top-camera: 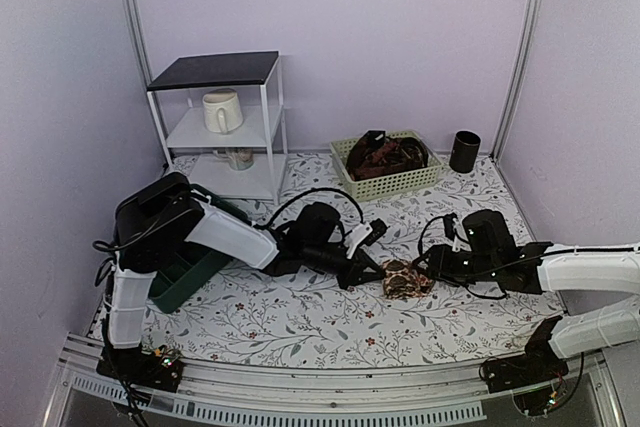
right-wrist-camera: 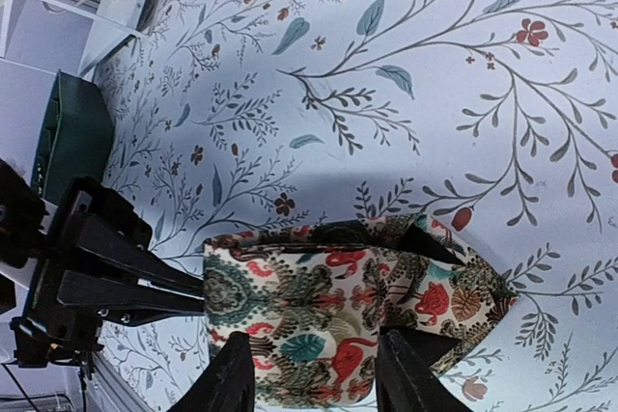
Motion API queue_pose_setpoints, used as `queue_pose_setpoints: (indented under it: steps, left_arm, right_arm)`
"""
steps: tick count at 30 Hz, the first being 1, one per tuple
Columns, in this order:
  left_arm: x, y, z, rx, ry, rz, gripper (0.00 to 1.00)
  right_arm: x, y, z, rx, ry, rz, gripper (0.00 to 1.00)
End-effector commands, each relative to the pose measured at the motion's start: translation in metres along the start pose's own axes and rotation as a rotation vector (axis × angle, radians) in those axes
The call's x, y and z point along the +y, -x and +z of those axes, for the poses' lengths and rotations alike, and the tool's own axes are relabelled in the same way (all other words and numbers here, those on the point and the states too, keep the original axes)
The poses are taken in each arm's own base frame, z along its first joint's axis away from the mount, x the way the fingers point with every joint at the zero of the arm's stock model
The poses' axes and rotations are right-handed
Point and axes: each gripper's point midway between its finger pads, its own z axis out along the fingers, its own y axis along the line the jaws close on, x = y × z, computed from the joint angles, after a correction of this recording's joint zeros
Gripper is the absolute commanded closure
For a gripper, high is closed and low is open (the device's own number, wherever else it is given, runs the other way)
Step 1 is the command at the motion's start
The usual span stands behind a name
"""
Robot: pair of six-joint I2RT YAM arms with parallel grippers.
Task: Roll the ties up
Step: Roll the tie at the center of the board.
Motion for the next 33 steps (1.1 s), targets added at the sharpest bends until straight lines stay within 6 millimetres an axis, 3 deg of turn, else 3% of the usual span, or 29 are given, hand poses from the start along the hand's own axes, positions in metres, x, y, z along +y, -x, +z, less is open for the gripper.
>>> queue_pose_setpoints:
  steps: [1, 5, 10, 18, 23, 27, 30, 33]
  left_arm:
    - [-0.003, -0.004, 0.008, 0.014, -0.007, 0.018, 0.94]
    - [-0.002, -0.003, 0.008, 0.008, 0.000, 0.021, 0.94]
    - [-0.002, -0.004, 0.008, 0.006, 0.001, 0.020, 0.94]
    - [-0.001, -0.004, 0.005, 0.002, 0.010, 0.024, 0.95]
    - [-0.003, -0.003, 0.000, -0.002, 0.018, 0.027, 0.94]
    - [-0.001, -0.003, -0.005, -0.007, 0.034, 0.016, 0.94]
    - [0.002, 0.001, -0.011, -0.018, 0.043, -0.013, 0.93]
    - [0.011, 0.010, -0.026, -0.038, 0.107, -0.065, 0.86]
  right_arm:
    - [0.014, 0.008, -0.011, -0.003, 0.031, -0.018, 0.52]
    - [0.023, 0.006, -0.008, 0.019, 0.055, -0.016, 0.41]
    - [0.028, -0.006, 0.010, 0.071, 0.030, -0.039, 0.31]
    - [0.018, -0.015, 0.036, 0.109, -0.051, -0.079, 0.30]
    - [-0.005, -0.018, 0.037, 0.086, -0.130, -0.089, 0.43]
    - [-0.011, -0.023, 0.031, 0.080, -0.070, -0.055, 0.53]
    - [-0.004, -0.027, 0.032, 0.096, 0.004, -0.028, 0.55]
    - [0.012, -0.037, 0.036, 0.155, 0.101, 0.003, 0.55]
